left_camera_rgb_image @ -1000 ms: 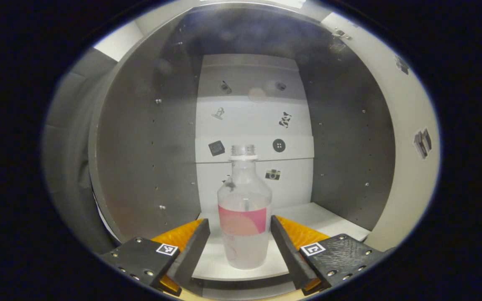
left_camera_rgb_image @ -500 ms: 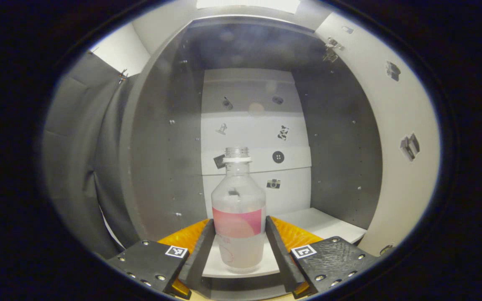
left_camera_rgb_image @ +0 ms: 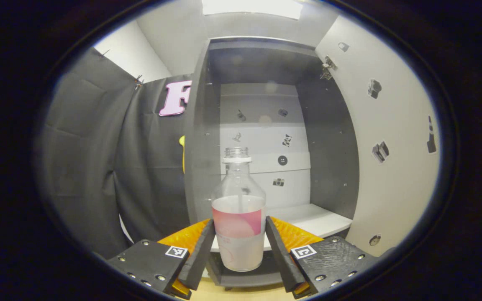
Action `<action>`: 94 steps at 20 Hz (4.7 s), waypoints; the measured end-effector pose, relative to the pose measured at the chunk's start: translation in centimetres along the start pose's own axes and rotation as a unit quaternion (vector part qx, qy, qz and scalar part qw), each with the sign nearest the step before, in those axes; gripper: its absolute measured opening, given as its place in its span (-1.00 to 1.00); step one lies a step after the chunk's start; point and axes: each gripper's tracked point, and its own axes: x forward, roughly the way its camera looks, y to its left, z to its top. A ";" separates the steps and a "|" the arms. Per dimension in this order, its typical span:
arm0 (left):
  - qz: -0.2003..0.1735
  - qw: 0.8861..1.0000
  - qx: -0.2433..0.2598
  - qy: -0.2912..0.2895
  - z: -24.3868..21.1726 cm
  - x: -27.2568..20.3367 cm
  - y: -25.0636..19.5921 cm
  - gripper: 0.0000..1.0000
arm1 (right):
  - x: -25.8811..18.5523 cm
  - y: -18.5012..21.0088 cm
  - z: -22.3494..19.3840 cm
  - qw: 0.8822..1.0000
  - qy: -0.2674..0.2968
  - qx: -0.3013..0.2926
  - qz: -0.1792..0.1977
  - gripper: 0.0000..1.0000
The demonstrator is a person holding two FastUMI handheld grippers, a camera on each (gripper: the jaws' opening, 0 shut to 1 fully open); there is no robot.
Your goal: Open the cabinet door with the right hand, grasp the bottle in the cabinet with the left hand and place it on the coaster, then close the cabinet door with the right hand.
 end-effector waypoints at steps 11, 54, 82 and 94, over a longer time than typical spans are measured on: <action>0.045 0.998 -0.030 0.026 -4.8 -9.8 2.4 0.45 | -1.8 0.7 -0.9 0.999 0.010 -0.007 0.040 0.96; 0.129 0.974 -0.043 0.181 -32.8 -21.9 3.7 0.46 | -2.4 1.4 -4.1 0.996 0.047 -0.039 0.059 0.96; 0.117 0.991 -0.023 0.056 -8.7 -23.1 4.1 0.69 | -3.2 8.4 5.0 0.985 -0.037 0.018 0.166 0.96; 0.083 0.996 -0.015 0.026 -6.3 -20.3 10.6 0.69 | -3.9 16.9 5.2 0.984 -0.049 -0.044 0.165 0.93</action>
